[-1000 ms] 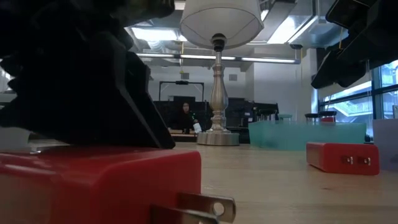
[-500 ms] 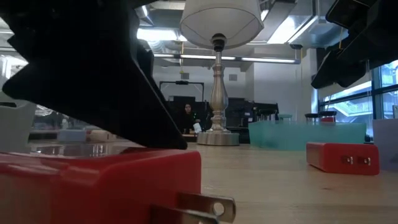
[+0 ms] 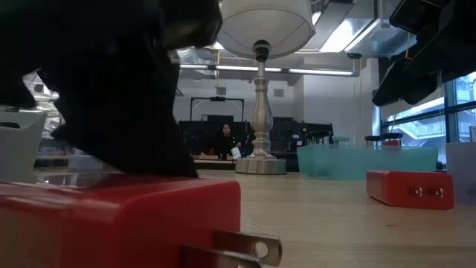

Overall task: Pick & Place Office items
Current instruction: Put the light blue digital timer into the gray bin

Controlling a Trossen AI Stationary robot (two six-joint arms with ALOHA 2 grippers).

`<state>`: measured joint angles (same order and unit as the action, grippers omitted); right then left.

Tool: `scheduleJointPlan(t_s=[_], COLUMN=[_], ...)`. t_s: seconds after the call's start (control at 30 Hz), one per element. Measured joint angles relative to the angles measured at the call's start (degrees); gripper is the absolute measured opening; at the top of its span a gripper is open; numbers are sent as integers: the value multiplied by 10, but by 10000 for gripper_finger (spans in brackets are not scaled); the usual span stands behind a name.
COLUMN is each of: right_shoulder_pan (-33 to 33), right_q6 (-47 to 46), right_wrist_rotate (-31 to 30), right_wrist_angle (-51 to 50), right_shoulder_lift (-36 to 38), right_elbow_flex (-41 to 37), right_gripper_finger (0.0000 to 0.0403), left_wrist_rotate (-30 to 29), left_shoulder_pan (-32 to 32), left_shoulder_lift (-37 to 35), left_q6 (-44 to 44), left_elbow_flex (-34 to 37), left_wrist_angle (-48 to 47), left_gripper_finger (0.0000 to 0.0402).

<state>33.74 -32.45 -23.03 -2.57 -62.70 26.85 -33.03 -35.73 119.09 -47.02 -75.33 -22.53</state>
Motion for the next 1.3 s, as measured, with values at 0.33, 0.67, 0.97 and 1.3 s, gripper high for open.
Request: scheduleJointPlan(t_s=[0.33, 0.67, 0.97, 1.3], right_shoulder_pan=[0, 0, 0, 0], right_q6=[0, 0, 0, 0], right_wrist_rotate=[0, 0, 0, 0], right_wrist_angle=[0, 0, 0, 1], right_shoulder_lift=[0, 0, 0, 0], right_elbow_flex=[0, 0, 0, 0], right_gripper_finger=[339, 339, 339, 339], left_wrist_rotate=[7, 22, -66, -61], left_shoulder_pan=[2, 2, -28, -179], left_shoulder_lift=[6, -17, -160, -254], left_q6=[-35, -33, -79, -457], left_elbow_flex=[3, 6, 5, 4], left_wrist_angle=[1, -11, -139, -421], left_gripper_finger=[237, 151, 151, 151])
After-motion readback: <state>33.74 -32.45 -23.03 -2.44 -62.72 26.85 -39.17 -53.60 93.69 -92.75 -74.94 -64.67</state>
